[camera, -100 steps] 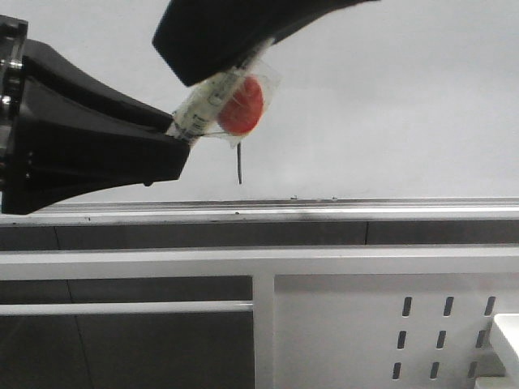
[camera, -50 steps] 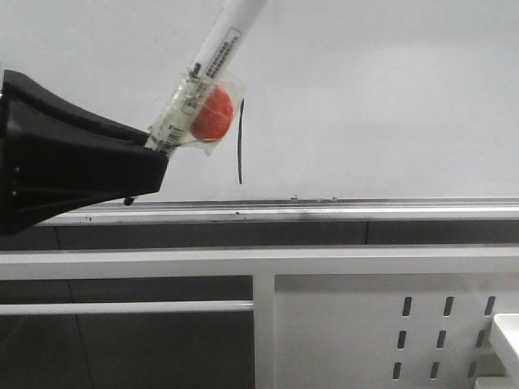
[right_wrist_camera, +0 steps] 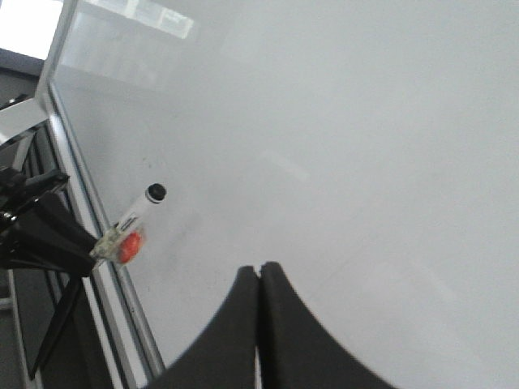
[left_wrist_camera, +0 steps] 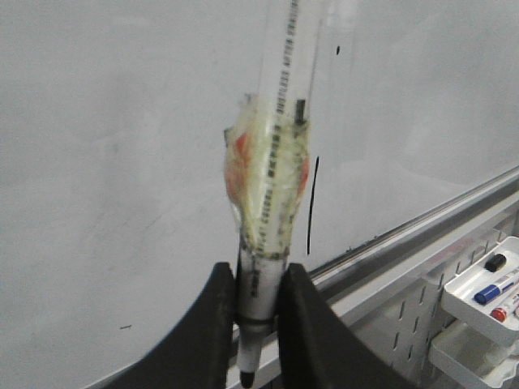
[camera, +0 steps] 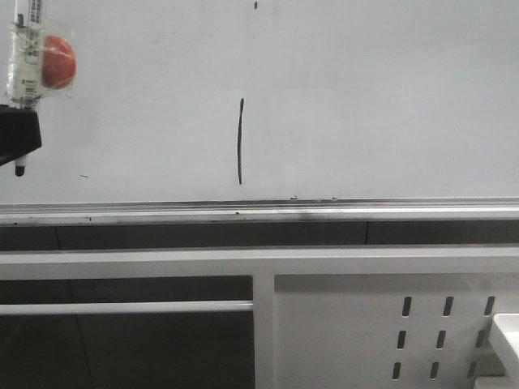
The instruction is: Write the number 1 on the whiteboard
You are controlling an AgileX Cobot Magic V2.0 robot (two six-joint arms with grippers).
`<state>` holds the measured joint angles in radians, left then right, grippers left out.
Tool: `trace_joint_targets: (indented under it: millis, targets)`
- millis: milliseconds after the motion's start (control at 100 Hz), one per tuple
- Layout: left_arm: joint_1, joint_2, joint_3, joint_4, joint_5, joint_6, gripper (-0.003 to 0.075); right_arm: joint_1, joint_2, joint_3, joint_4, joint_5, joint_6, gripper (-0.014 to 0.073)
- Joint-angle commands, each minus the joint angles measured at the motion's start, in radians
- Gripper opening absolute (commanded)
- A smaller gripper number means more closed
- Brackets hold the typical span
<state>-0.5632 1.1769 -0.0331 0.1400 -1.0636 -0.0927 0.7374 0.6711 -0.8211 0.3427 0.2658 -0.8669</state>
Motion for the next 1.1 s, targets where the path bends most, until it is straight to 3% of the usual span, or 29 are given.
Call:
trace_joint_targets:
  millis: [0, 170, 370, 580, 1090]
  targets:
    - [-0.006, -0.013, -0.005, -0.07, -0.111, 0.006, -0.002, -0.004, -0.015, 0.024, -0.007, -0.162, 0.015, -0.0067]
    - [-0.006, 0.008, -0.002, -0.155, -0.135, 0.006, -0.002, -0.021, -0.019, 0.116, 0.025, -0.224, 0.052, -0.0067]
    - [-0.006, 0.136, -0.002, -0.192, -0.297, 0.006, -0.002, -0.099, -0.019, 0.178, 0.161, -0.247, 0.052, -0.0067]
    - [-0.006, 0.251, -0.03, -0.188, -0.297, 0.006, -0.002, -0.144, -0.019, 0.18, 0.161, -0.246, 0.052, -0.0068]
    - [-0.006, 0.268, -0.111, -0.21, -0.297, 0.004, -0.002, -0.144, -0.013, 0.18, 0.155, -0.251, 0.05, -0.0068]
